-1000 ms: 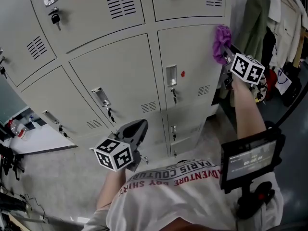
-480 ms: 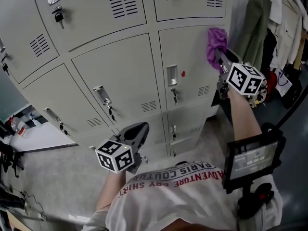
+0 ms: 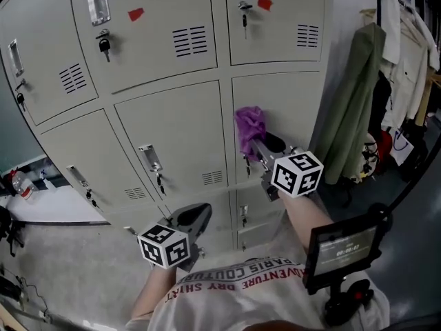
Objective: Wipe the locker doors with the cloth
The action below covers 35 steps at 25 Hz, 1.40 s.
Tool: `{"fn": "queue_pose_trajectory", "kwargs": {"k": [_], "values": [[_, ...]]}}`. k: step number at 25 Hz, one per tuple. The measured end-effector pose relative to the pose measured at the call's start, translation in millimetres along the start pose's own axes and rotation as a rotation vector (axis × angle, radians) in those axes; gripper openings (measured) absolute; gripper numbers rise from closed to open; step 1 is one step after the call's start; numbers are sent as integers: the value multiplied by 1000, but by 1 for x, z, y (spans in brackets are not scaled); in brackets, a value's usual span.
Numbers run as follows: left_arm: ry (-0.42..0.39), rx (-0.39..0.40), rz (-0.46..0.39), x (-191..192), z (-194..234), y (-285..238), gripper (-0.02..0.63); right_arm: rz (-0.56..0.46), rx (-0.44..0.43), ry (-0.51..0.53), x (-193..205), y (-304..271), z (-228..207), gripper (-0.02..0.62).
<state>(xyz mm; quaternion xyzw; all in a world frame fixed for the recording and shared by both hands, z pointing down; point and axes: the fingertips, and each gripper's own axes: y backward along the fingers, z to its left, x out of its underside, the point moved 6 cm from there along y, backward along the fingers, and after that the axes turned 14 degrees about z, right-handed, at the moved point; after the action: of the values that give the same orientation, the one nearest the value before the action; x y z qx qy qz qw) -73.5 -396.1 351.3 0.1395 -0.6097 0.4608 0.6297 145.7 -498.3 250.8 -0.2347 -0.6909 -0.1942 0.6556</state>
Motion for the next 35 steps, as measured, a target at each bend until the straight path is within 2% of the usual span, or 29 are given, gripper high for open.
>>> {"fn": "queue_pose_trajectory", "kwargs": {"k": [4,10,22,31,35], "values": [[2,8,-7,0,-3,0,0,18,2,1,9,-19,9,77],[14,19,-2,4,-5,0,0,51,60,-21,19,-39,-8,77],[7,23,-4,1,-4,-2,0,37,93,-37,18,-34,-15,78],[-1,32,7,2,-7,-6,0,19,232,-68,22,-6,-66,78],[-2,29,13,4,-6,-5,0,22,280,-44,19,3,-81,78]]}}
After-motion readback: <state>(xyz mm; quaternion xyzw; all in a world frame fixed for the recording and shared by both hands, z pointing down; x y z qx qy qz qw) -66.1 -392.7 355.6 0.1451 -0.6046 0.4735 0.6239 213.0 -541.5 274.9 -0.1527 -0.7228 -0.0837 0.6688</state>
